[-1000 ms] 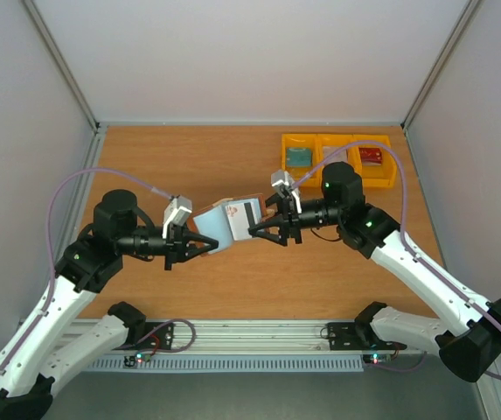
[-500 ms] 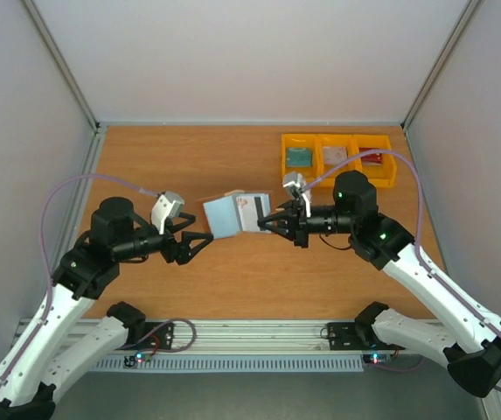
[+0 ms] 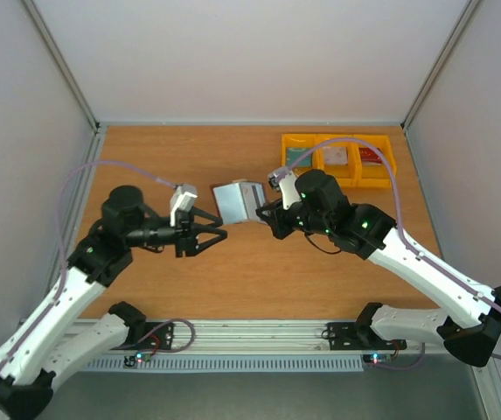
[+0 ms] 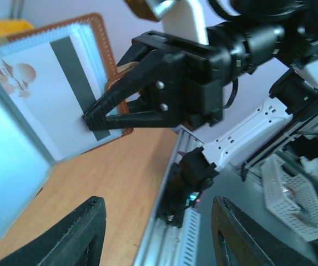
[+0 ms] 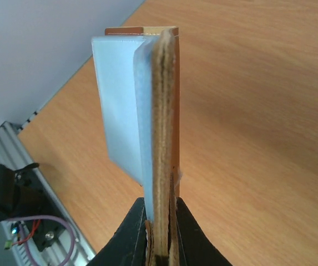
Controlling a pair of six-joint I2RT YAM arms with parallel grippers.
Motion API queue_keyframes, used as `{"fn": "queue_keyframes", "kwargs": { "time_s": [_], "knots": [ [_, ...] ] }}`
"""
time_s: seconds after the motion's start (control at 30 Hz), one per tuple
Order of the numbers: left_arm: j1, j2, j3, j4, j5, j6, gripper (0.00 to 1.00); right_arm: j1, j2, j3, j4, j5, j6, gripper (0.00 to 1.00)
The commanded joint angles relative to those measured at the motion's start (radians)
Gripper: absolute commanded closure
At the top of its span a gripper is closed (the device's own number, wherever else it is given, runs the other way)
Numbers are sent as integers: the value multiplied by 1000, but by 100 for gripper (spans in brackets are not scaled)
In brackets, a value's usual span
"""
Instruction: Take the credit cards out of the card holder
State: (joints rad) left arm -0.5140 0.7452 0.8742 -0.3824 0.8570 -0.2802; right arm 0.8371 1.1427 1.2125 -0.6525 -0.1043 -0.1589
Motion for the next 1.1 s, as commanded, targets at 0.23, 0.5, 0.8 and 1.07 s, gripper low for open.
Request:
{"fn": "queue_keyframes", "kwargs": {
  "time_s": [0.23,0.5,0.8,1.07],
  "knots": [
    [-57,82,-29,174,-89,-200,54,36,-64,-59,250,-503,-108,99],
    [-28,62,-28,152,-97,-195,57,36,-121,-110,324,-671,-158,99],
    [-52,56,-22,246,96,-168,87,36,-96,-117,366,-732,-169,99],
    [-59,12,-57,271,166,-180,100,30,-110,-127,354,-685,-182,93]
  ]
}}
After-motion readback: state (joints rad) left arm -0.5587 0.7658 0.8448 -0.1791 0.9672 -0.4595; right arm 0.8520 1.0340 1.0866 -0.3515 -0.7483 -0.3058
